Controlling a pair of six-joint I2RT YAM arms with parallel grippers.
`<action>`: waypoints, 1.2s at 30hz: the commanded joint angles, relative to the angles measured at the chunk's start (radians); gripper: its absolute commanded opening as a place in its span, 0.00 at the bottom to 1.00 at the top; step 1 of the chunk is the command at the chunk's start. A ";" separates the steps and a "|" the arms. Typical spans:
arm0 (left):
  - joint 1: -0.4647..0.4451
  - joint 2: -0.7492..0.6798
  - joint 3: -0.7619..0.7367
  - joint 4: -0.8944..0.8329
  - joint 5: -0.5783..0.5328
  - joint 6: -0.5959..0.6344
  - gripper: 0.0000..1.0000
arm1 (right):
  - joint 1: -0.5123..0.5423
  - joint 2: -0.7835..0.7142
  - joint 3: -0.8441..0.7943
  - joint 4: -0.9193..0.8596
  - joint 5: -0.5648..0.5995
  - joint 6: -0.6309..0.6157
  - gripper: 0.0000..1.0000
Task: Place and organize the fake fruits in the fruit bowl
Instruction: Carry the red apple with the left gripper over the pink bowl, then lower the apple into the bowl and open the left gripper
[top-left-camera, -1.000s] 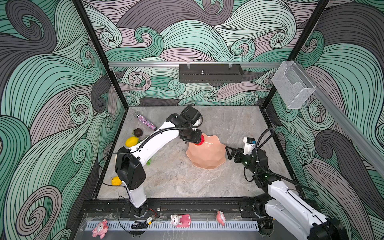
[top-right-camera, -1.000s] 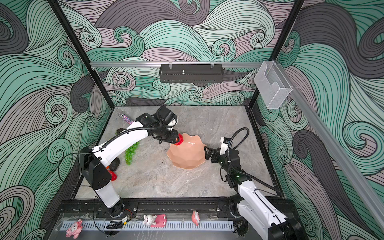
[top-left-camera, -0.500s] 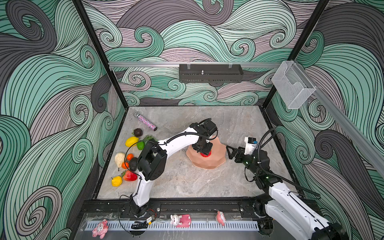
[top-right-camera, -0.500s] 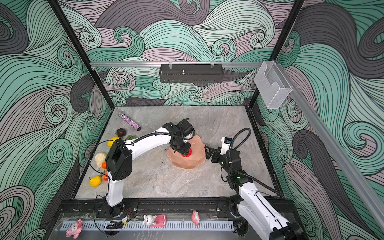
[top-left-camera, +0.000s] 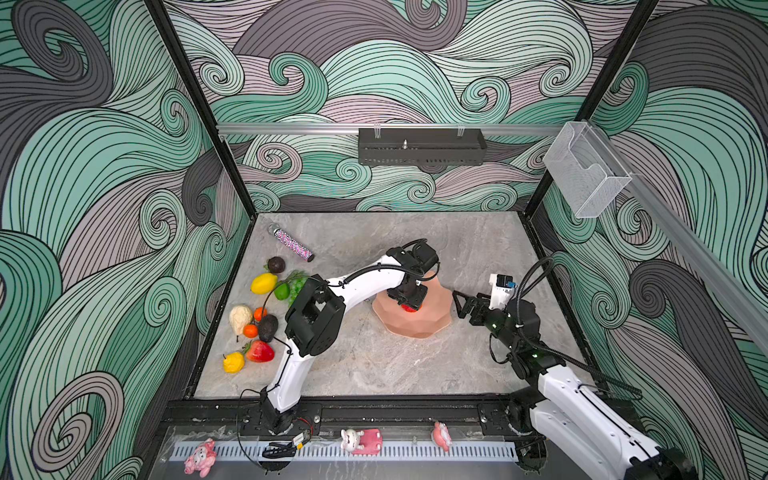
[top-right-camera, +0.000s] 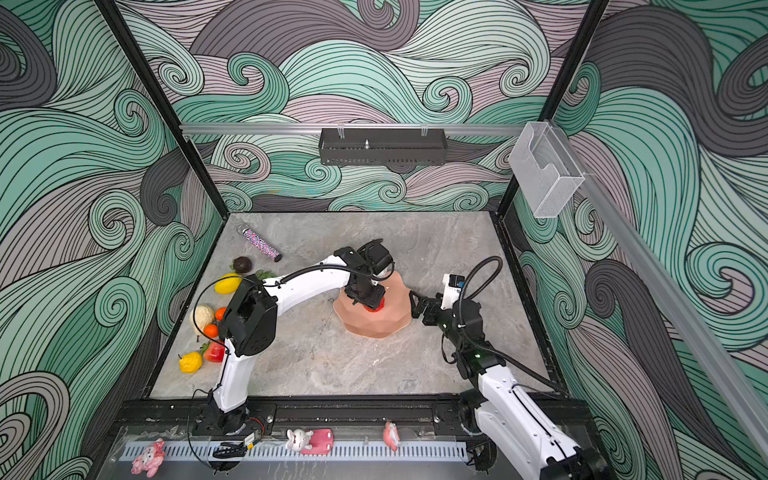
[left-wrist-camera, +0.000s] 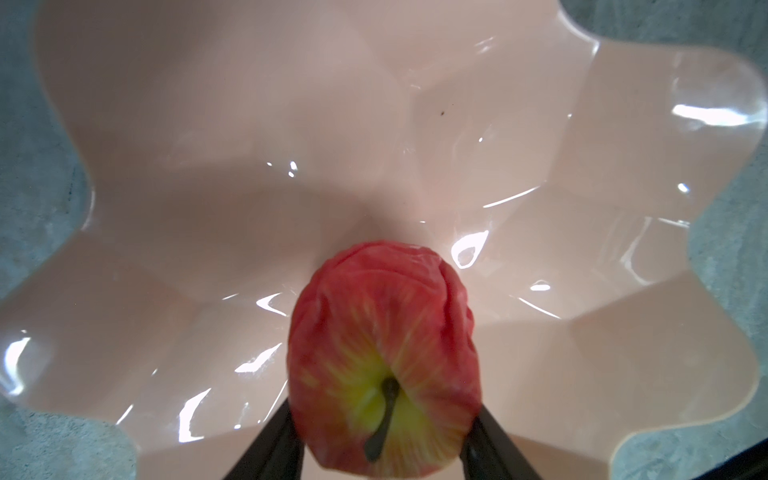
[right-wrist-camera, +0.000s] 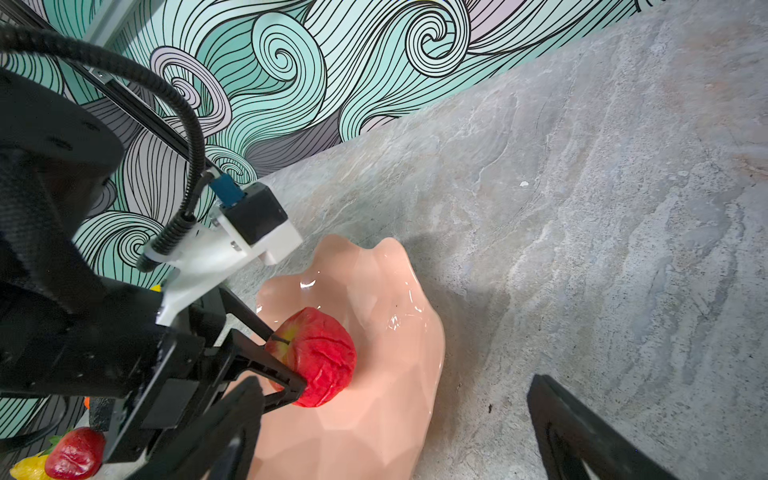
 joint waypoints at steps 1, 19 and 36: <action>-0.016 0.025 0.040 -0.023 -0.025 -0.011 0.57 | 0.006 -0.008 -0.014 0.008 0.017 0.002 1.00; -0.026 -0.051 0.020 -0.055 -0.005 -0.047 0.82 | 0.006 -0.050 -0.007 -0.048 0.067 -0.018 1.00; 0.092 -0.583 -0.246 -0.039 -0.232 -0.151 0.88 | 0.005 -0.116 0.006 -0.129 0.117 -0.014 1.00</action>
